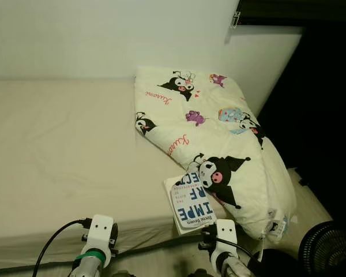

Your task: Clean up the room

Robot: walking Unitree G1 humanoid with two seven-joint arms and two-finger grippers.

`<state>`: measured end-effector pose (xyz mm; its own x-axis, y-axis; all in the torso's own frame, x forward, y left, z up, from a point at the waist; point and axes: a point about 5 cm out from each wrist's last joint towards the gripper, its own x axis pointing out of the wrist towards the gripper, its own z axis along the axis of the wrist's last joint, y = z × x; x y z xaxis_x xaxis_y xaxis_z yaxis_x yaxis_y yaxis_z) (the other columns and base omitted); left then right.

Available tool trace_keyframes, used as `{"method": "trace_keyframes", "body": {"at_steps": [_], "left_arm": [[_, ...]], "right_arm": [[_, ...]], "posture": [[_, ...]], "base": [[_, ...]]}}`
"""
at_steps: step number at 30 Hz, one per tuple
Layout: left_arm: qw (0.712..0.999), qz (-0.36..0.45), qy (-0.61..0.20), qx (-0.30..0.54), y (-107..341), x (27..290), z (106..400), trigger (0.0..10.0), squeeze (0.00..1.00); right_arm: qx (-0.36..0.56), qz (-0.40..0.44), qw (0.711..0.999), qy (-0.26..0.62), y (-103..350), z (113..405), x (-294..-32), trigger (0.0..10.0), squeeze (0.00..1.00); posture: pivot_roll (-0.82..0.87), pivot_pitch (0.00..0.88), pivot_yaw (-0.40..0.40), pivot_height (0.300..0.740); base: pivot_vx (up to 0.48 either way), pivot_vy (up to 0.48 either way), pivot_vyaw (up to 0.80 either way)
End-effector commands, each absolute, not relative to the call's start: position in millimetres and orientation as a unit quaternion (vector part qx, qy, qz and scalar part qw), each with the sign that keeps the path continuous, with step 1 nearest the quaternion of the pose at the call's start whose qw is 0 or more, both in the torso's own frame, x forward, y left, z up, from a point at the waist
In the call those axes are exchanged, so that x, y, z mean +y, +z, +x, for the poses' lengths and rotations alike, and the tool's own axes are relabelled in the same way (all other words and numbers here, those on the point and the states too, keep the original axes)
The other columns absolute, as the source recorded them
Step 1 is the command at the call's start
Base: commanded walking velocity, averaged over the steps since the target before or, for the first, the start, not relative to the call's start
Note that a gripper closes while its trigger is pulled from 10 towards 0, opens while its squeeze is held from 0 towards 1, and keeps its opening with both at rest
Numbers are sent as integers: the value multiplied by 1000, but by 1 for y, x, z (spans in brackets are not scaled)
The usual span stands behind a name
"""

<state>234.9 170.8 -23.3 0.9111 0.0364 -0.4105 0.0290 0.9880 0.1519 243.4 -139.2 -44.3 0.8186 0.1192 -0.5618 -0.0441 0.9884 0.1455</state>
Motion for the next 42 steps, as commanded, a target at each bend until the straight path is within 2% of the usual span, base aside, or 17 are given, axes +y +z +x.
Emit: {"method": "trace_keyframes", "body": {"at_steps": [1,9,14,17,21,23,28,34,39,42], "left_arm": [[974,79,3,213,-25,170,232,10000,0],[983,97,32,149,-5,184,238,10000,0],[991,109,14,77,23,193,246,10000,0],[992,103,11,71,28,194,248,10000,0],[995,71,17,63,56,202,268,10000,0],[995,71,17,63,56,202,268,10000,0],[996,81,20,24,93,216,294,10000,0],[994,100,7,52,80,218,283,10000,0],[986,134,-48,83,68,206,268,10000,0],[986,132,-50,91,69,205,265,10000,0]], "right_arm": [[299,69,951,41,-45,242,-142,10000,0],[258,103,960,38,-31,258,-141,10000,0],[230,133,964,15,-14,279,-149,10000,0],[227,140,964,12,-11,283,-150,10000,0],[215,167,962,-13,0,296,-157,10000,0],[215,167,962,-13,0,296,-157,10000,0],[219,193,955,-43,1,299,-165,10000,0],[229,191,953,-60,-2,297,-169,10000,0],[239,202,947,-70,-5,295,-171,10000,0],[235,206,947,-79,-4,296,-174,10000,0]], "posture": [[55,14,-22,652],[55,53,-39,627],[68,87,-46,627],[71,95,-44,627],[84,106,-37,627],[84,106,-37,627],[103,109,-22,612],[113,112,-12,608],[131,112,-7,593],[137,112,-4,589]], "base": [[0,0,0],[0,0,0],[0,0,0],[0,0,0],[0,0,0],[0,0,0],[0,0,0],[0,0,0],[0,0,0],[0,0,0]]}}
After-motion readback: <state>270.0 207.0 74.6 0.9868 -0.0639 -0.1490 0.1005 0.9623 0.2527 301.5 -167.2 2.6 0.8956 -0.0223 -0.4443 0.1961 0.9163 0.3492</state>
